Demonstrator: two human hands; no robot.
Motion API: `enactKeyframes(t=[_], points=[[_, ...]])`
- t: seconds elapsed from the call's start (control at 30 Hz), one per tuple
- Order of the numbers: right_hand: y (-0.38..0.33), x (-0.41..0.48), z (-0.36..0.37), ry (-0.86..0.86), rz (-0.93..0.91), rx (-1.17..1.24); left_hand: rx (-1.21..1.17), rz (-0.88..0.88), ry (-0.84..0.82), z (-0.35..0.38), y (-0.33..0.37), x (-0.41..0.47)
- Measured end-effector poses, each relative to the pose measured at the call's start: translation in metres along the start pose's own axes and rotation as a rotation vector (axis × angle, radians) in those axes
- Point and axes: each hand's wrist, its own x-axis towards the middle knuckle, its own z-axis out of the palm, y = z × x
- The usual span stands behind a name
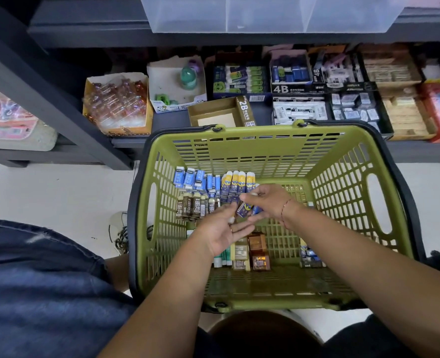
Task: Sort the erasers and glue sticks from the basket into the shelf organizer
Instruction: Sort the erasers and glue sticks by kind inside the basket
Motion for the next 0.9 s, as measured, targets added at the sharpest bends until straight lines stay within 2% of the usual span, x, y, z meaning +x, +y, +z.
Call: enactKeyframes(t=[0.07, 0.17, 0.27, 0.37, 0.5, 0.7, 0.83, 0.9], points=[[-0.001, 0.002, -0.003, -0.069, 0.04, -0.053, -0.004, 0.012, 0.002, 0.0, -0.001, 0.001], [-0.001, 0.004, -0.007, -0.23, 0.103, 0.055, -0.004, 0.044, 0.046, -0.003, -0.001, 0.003], [-0.001, 0.007, -0.012, -0.255, 0.096, 0.065, -0.005, 0.073, 0.073, -0.003, 0.001, 0.002], [-0.005, 0.004, -0.012, -0.239, 0.042, -0.106, 0.025, 0.107, 0.095, -0.001, 0.002, 0.002], [-0.004, 0.008, -0.006, -0.157, -0.031, -0.296, 0.013, 0.143, 0.139, -0.003, 0.003, 0.004], [-0.015, 0.031, 0.025, 0.081, -0.036, 0.003, -0.174, 0.125, 0.364, -0.023, 0.005, 0.017], [-0.03, 0.053, 0.048, 0.103, -0.096, -0.028, -0.346, 0.136, 0.392, -0.026, 0.009, 0.017], [-0.033, 0.063, 0.054, 0.158, -0.147, -0.127, -0.378, 0.151, 0.369, -0.024, 0.011, 0.017]])
